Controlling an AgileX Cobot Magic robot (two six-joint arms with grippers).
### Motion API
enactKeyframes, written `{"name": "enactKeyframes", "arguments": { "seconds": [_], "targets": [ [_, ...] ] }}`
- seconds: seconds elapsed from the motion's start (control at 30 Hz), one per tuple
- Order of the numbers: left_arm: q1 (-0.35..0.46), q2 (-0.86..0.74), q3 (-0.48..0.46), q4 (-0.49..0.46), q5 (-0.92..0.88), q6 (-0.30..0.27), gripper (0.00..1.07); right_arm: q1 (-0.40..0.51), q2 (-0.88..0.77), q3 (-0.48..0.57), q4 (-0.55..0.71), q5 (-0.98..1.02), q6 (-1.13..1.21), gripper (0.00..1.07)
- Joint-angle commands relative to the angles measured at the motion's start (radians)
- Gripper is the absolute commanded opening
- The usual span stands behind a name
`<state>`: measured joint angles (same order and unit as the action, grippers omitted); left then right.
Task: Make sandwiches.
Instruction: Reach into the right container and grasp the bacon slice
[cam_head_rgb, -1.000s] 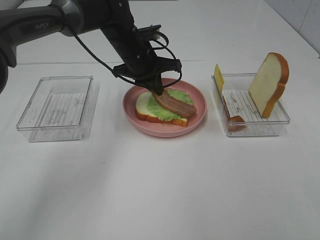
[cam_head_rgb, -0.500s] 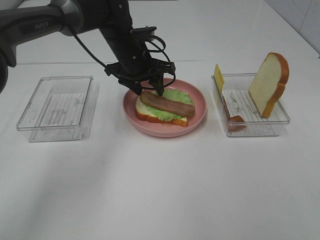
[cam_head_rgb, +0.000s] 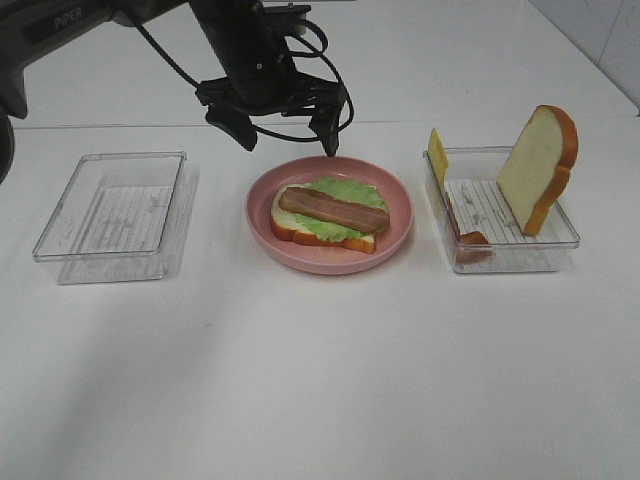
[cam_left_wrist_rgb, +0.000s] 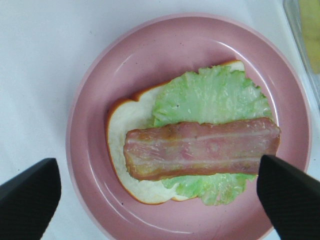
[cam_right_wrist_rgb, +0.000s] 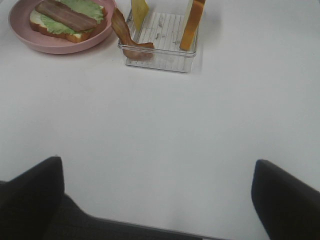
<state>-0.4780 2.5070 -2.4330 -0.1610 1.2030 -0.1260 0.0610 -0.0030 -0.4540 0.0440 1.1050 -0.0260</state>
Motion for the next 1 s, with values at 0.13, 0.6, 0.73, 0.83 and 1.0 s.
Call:
{"name": "enactKeyframes", "arguments": {
  "seconds": [0.13, 0.6, 0.73, 0.83, 1.0],
  "targets": [
    [0.002, -0.048, -0.015, 0.042, 0.104, -0.012, 1.00, -0.003, -0.036, -0.005, 0.003, 0.003, -0.001, 0.99],
    [0.014, -0.310, 0.154, 0.081, 0.115, -0.029, 1.00, -0.003, -0.036, -0.005, 0.003, 0.003, -0.001, 0.99],
    [0.014, -0.388, 0.258, 0.122, 0.115, -0.026, 1.00, -0.003, -0.036, -0.005, 0.003, 0.003, -0.001, 0.99],
    [0.014, -0.482, 0.375, 0.161, 0.115, -0.026, 1.00, -0.003, -0.036, -0.005, 0.003, 0.003, -0.001, 0.99],
    [0.023, -0.654, 0.621, 0.213, 0.113, -0.035, 1.00, -0.003, -0.036, -0.005, 0.003, 0.003, -0.001, 0.99]
  ]
}}
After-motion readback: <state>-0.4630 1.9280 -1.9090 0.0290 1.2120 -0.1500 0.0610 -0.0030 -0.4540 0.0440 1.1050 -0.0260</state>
